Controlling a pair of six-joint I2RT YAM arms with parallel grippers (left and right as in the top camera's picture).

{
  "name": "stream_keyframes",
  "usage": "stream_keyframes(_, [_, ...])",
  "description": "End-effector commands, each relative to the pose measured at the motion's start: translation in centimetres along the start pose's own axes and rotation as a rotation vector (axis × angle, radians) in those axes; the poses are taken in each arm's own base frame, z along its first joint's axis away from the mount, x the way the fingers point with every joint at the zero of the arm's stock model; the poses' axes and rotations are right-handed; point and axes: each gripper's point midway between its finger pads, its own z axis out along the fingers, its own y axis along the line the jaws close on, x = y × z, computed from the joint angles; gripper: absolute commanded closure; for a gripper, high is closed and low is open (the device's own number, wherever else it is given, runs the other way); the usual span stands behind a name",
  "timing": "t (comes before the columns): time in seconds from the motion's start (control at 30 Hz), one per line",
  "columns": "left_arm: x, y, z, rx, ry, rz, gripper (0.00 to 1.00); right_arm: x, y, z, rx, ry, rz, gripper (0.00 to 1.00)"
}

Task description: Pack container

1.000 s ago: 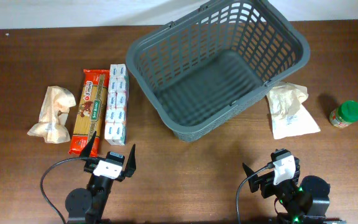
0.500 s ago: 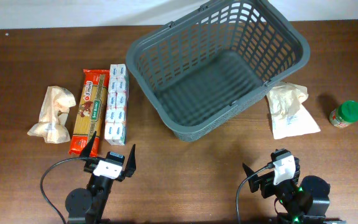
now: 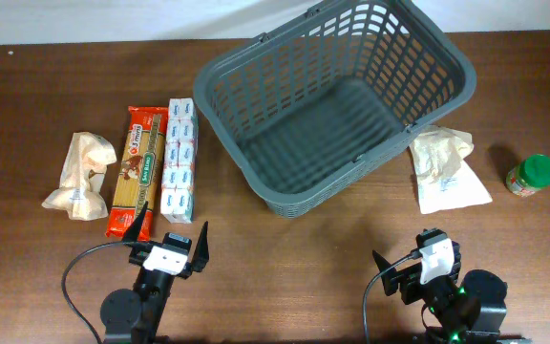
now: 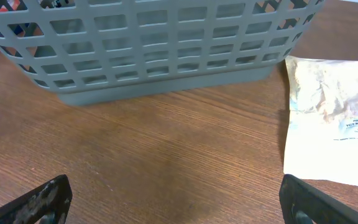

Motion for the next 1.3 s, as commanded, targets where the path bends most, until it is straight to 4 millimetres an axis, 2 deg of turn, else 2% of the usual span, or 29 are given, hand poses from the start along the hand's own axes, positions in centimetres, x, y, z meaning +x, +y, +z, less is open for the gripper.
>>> stream_keyframes(0.0, [0.2, 0.0, 0.0, -0.004, 0.001, 0.005, 0.01, 0.3, -1.0, 0.0, 0.060, 0.011, -0.006, 0.01])
stream_keyframes(0.17, [-0.1, -0.5, 0.0, 0.024, -0.011, -0.004, 0.01, 0.2, -0.9, 0.0, 0.056, 0.007, -0.005, 0.01])
stream_keyframes(0.3, [-0.8, -1.9, -0.1, 0.114, -0.040, -0.161, 0.01, -2.1, 2.1, -0.2, -0.125, -0.096, -0.007, 0.01])
stream_keyframes(0.4, [-1.0, -2.6, -0.2, 0.157, -0.042, -0.277, 0.01, -2.8, 2.9, -0.4, -0.176, -0.131, -0.022, 0.01])
stream_keyframes(0.53, [-1.3, -2.5, -0.3, 0.158, -0.040, -0.377, 0.01, -3.3, 3.9, -0.7, -0.236, -0.155, -0.033, 0.01])
stream_keyframes(0.6, [-2.0, -2.3, -0.4, 0.158, -0.050, -0.437, 0.01, -3.6, 4.3, -0.9, -0.258, -0.162, -0.019, 0.01])
stream_keyframes(0.67, [-3.8, -1.7, -0.8, 0.158, -0.080, -0.522, 0.01, -4.2, 4.2, -1.2, -0.257, -0.166, 0.059, 0.01])
stream_keyframes(0.73, [-6.4, -0.9, -1.5, 0.157, -0.131, -0.552, 0.01, -5.6, 4.2, -1.8, -0.256, -0.194, 0.120, 0.01])
stream_keyframes(0.87, [-11.5, 1.1, -2.8, 0.121, -0.195, -0.533, 0.01, -8.9, 4.2, -3.9, -0.246, -0.255, 0.111, 0.01])
stream_keyframes(1.03, [-15.2, 2.7, -3.0, 0.111, -0.128, -0.556, 0.01, -14.2, 3.6, -6.1, -0.213, -0.265, 0.122, 0.01])
stream_keyframes(1.23, [-18.9, 4.5, -1.1, 0.119, 0.020, -0.557, 0.01, -21.6, 2.3, -6.8, -0.210, -0.222, 0.087, 0.01])
stream_keyframes(1.27, [-19.4, 4.7, -0.9, 0.120, 0.036, -0.545, 0.01, -22.3, 2.2, -6.8, -0.209, -0.212, 0.067, 0.01])
